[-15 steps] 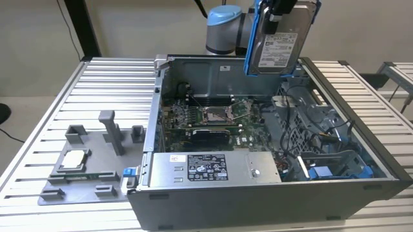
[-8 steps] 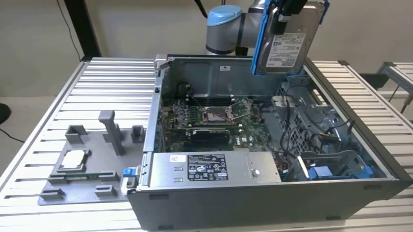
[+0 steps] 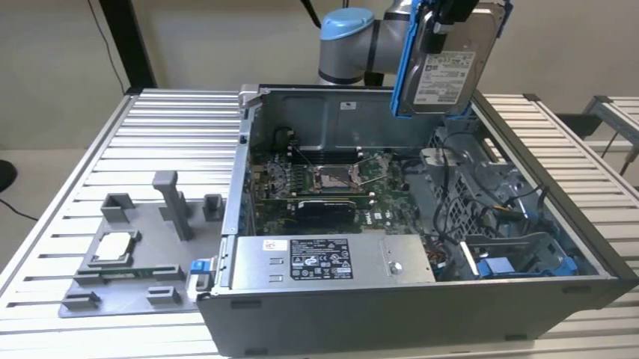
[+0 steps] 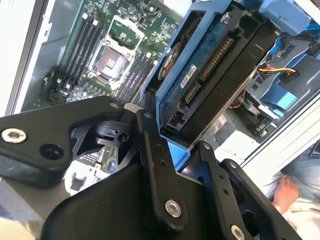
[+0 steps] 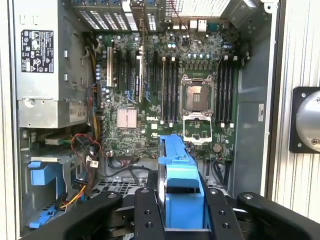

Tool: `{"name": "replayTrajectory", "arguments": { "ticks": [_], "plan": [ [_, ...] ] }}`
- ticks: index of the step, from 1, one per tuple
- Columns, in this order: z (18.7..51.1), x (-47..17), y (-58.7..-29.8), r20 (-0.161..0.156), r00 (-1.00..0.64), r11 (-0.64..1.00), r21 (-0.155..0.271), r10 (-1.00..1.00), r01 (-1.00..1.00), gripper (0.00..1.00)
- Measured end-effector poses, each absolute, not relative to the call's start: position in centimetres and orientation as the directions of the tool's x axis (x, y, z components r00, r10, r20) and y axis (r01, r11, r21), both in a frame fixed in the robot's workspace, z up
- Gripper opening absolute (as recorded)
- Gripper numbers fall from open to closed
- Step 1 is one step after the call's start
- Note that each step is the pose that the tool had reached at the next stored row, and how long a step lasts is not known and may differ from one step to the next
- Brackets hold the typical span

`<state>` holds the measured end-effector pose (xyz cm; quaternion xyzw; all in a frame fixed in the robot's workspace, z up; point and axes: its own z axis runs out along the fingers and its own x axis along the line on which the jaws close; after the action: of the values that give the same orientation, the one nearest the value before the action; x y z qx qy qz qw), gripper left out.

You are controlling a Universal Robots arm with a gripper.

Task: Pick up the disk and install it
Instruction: 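Pick up the disk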

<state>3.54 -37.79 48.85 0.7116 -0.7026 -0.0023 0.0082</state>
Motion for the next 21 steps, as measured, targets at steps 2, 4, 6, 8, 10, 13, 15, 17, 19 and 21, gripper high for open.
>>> {"name": "replayTrajectory", "arguments": {
  "ticks": [2, 4, 6, 8, 10, 13, 15, 17, 19, 21],
  "plan": [
    [48.9, 3.5, -37.8, 0.008, 0.013, -0.013, 0.015, -1.000, -1.000, 0.00],
    [48.9, 3.5, -37.9, 0.008, 0.013, -0.013, 0.015, -1.000, -1.000, 0.00],
    [48.9, 3.5, -38.1, 0.008, 0.013, -0.013, 0.015, -1.000, -1.000, 0.00],
    [48.9, 3.5, -38.2, 0.008, 0.013, -0.013, 0.015, -1.000, -1.000, 0.00],
    [48.9, 3.5, -38.4, 0.008, 0.013, -0.013, 0.015, -1.000, -1.000, 0.00],
    [48.9, 3.5, -38.6, 0.008, 0.013, -0.013, 0.015, -1.000, -1.000, 0.00],
    [48.9, 3.5, -38.8, 0.008, 0.013, -0.013, 0.015, -1.000, -1.000, 0.00],
    [48.9, 3.5, -39.0, 0.008, 0.013, -0.013, 0.015, -1.000, -1.000, 0.00],
    [48.9, 3.5, -39.3, 0.008, 0.013, -0.013, 0.015, -1.000, -1.000, 0.00],
    [48.9, 3.5, -39.5, 0.008, 0.013, -0.013, 0.015, -1.000, -1.000, 0.00]
  ]
}}
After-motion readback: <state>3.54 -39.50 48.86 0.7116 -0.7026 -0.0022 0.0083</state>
